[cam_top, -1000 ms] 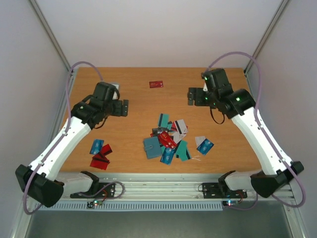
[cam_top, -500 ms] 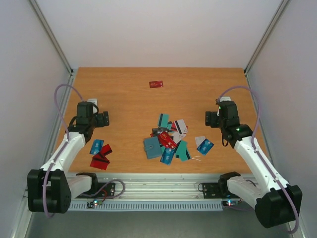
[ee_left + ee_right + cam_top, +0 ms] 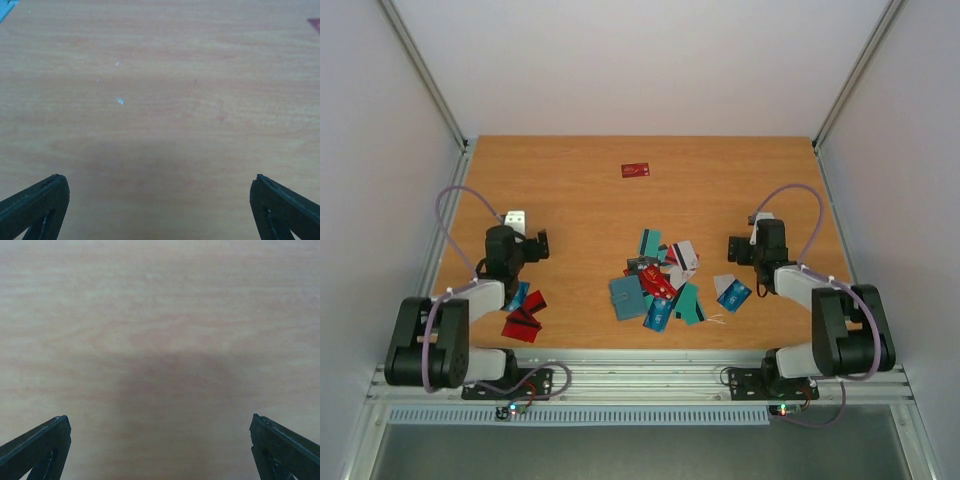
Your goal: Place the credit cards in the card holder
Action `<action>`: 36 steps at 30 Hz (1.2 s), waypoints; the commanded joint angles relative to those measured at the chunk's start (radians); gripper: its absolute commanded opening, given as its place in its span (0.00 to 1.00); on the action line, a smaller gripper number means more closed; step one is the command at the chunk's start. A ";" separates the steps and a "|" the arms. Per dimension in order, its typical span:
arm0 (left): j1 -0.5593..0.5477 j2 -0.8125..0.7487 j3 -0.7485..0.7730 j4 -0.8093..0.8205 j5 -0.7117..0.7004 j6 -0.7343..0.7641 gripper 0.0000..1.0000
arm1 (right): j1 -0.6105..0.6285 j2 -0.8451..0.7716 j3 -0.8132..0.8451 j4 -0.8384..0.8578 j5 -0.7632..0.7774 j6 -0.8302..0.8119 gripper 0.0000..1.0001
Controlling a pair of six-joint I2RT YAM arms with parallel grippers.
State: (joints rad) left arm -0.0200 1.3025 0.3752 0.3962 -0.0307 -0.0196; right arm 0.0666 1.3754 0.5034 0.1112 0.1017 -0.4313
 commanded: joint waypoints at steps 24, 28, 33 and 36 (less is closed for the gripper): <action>0.042 0.259 0.027 0.505 0.089 0.017 0.99 | -0.128 0.213 -0.079 0.714 -0.199 -0.022 0.99; 0.042 0.259 0.027 0.505 0.089 0.017 0.99 | -0.128 0.215 -0.077 0.710 -0.200 -0.022 0.98; 0.043 0.260 0.027 0.504 0.089 0.017 0.99 | -0.128 0.221 -0.069 0.700 -0.198 -0.023 0.98; 0.042 0.259 0.028 0.504 0.089 0.017 0.99 | -0.128 0.221 -0.070 0.701 -0.199 -0.022 0.98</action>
State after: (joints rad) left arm 0.0200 1.5631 0.3817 0.8055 0.0605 -0.0177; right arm -0.0620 1.5917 0.4236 0.7727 -0.0952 -0.4614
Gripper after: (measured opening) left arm 0.995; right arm 0.985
